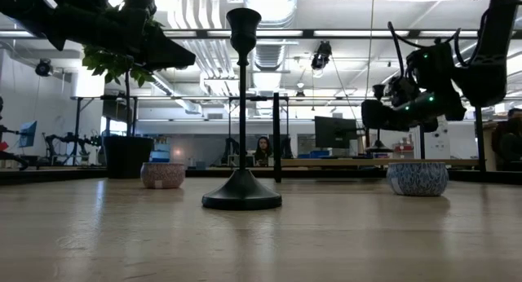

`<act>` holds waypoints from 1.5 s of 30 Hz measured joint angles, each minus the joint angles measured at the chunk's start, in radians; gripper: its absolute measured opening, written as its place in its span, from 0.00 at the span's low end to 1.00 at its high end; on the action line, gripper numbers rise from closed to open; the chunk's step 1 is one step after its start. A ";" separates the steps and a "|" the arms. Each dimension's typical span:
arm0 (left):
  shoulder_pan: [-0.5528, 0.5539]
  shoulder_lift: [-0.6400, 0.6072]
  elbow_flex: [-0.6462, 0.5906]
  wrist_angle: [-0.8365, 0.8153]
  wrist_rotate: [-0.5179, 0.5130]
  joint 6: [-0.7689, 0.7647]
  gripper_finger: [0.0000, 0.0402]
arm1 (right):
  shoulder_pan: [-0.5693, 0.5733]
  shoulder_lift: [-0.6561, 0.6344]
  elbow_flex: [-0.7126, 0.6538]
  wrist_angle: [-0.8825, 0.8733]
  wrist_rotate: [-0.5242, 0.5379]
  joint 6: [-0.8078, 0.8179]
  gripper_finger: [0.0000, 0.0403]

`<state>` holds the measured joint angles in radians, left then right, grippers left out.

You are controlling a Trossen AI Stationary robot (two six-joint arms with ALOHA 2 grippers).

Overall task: Pick & Place candle stick holders
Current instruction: Put the top black candle holder on the shelf

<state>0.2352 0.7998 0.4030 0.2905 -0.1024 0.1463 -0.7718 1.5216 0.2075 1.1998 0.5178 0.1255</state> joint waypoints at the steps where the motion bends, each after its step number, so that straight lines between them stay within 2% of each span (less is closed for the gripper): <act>1: 0.000 0.000 0.000 0.000 0.000 0.000 0.45 | -0.003 0.013 0.006 0.009 -0.004 -0.002 0.03; 10: 0.000 0.000 0.000 0.000 0.000 0.000 0.45 | -0.006 0.079 0.033 0.046 -0.006 -0.019 0.03; 19: 0.000 0.000 0.000 0.000 0.000 0.000 0.45 | -0.043 0.084 0.024 0.049 -0.004 -0.022 0.03; 25: 0.000 0.000 0.000 0.000 0.000 0.000 0.45 | -0.084 0.085 0.028 0.054 -0.094 -0.020 0.03; 45: 0.000 0.000 0.000 0.000 0.000 0.000 0.45 | -0.093 0.123 0.026 0.063 -0.132 0.002 0.03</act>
<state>0.2348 0.8001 0.4030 0.2909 -0.1024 0.1463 -0.8646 1.6447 0.2333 1.2626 0.3862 0.1276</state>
